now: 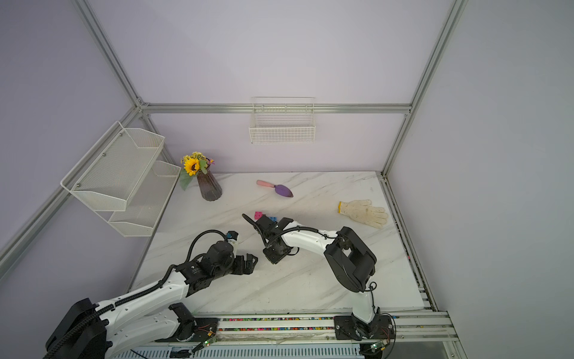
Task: Assemble the letter v with lego
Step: Assemble the lego brick with the lego brick.
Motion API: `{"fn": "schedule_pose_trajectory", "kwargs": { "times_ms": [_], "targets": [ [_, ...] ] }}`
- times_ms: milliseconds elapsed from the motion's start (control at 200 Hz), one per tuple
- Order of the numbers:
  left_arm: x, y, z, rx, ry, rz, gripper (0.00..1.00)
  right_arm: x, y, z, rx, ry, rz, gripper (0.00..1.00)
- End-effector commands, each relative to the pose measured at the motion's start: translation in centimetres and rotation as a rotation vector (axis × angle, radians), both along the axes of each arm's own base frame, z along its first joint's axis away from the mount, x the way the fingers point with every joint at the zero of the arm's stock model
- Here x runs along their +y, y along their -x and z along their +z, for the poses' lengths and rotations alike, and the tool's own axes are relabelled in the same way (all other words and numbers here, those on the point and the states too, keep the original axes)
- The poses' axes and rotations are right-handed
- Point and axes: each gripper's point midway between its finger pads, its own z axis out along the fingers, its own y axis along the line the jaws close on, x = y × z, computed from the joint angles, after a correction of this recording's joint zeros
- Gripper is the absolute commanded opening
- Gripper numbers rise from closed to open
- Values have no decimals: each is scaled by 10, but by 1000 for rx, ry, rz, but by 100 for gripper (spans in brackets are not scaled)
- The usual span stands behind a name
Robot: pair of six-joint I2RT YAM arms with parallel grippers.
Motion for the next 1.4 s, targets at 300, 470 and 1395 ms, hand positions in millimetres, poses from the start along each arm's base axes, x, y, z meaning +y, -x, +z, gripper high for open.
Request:
{"fn": "schedule_pose_trajectory", "kwargs": {
  "times_ms": [300,470,1395],
  "targets": [
    [-1,-12,12,-41,13,28,100,-49,35,-54,144,236,-129,31],
    [0,-11,11,-43,12,32,100,-48,37,-51,94,245,-258,31],
    [4,-9,13,-37,12,46,100,-36,39,-49,155,193,-80,30]
  ]
}}
